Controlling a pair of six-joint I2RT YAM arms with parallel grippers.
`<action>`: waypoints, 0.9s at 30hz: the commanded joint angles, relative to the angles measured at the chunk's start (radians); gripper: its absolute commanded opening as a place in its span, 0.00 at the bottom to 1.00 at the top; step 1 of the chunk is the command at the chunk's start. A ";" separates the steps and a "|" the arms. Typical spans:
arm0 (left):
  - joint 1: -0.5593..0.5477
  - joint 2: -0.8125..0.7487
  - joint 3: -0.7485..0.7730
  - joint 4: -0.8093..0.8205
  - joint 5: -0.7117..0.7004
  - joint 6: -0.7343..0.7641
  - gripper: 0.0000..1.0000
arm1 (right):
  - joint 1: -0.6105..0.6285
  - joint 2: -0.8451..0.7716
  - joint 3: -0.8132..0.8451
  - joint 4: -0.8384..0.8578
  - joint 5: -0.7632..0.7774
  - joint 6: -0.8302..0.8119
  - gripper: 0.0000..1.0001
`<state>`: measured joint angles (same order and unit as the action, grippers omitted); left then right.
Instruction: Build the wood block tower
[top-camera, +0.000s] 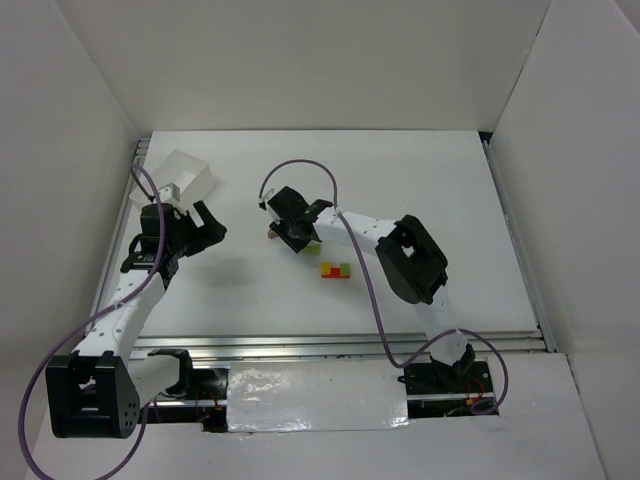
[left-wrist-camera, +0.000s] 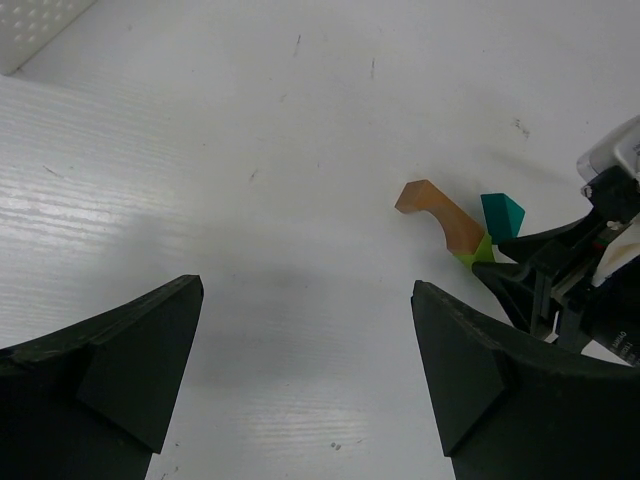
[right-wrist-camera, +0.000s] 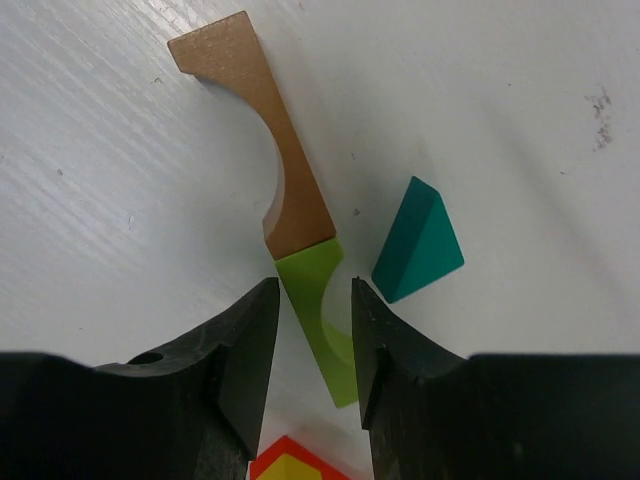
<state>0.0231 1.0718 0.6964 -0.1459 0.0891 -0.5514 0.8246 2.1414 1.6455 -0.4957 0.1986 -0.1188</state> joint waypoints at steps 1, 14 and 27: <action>0.009 -0.001 -0.017 0.062 0.034 0.016 0.99 | -0.010 0.029 0.051 -0.009 -0.056 -0.018 0.42; 0.009 -0.041 -0.037 0.086 0.081 0.027 0.99 | -0.010 -0.032 0.126 -0.076 -0.137 0.001 0.05; 0.009 -0.095 -0.058 0.012 -0.015 -0.110 0.99 | -0.015 -0.136 0.117 -0.241 -0.917 0.271 0.07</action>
<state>0.0257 1.0042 0.6468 -0.1276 0.0982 -0.6071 0.8089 2.0411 1.7958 -0.7036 -0.4538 0.0692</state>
